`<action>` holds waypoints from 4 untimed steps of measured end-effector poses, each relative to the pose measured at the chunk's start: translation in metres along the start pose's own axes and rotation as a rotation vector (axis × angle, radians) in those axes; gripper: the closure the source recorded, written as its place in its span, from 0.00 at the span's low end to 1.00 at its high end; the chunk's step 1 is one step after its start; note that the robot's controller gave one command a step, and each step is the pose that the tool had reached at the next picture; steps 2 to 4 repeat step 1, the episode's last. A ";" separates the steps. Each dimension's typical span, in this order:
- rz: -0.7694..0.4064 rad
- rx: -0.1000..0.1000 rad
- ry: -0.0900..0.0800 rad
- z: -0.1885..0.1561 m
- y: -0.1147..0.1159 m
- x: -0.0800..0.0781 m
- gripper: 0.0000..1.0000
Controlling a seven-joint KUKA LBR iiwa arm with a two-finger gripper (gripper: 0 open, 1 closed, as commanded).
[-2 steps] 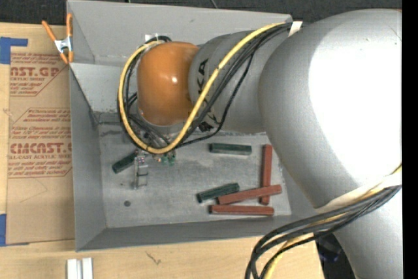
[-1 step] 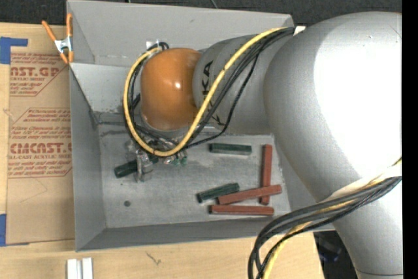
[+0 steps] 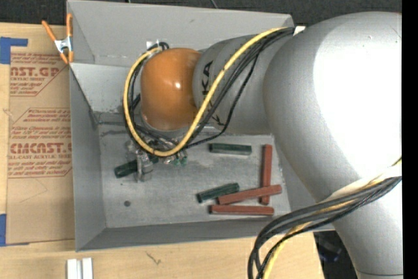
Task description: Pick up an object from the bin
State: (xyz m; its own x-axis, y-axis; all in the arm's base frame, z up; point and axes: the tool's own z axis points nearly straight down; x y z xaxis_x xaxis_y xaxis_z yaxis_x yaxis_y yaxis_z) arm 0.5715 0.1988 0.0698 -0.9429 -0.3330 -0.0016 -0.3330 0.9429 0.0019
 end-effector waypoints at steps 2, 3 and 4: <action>-0.027 0.002 -0.008 -0.168 -0.006 -0.002 1.00; -0.027 0.002 -0.008 -0.168 -0.006 -0.002 1.00; -0.027 0.002 -0.008 -0.168 -0.006 -0.002 1.00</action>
Offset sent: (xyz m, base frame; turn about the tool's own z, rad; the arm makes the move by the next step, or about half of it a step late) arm 0.0000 0.0000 0.0000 0.0000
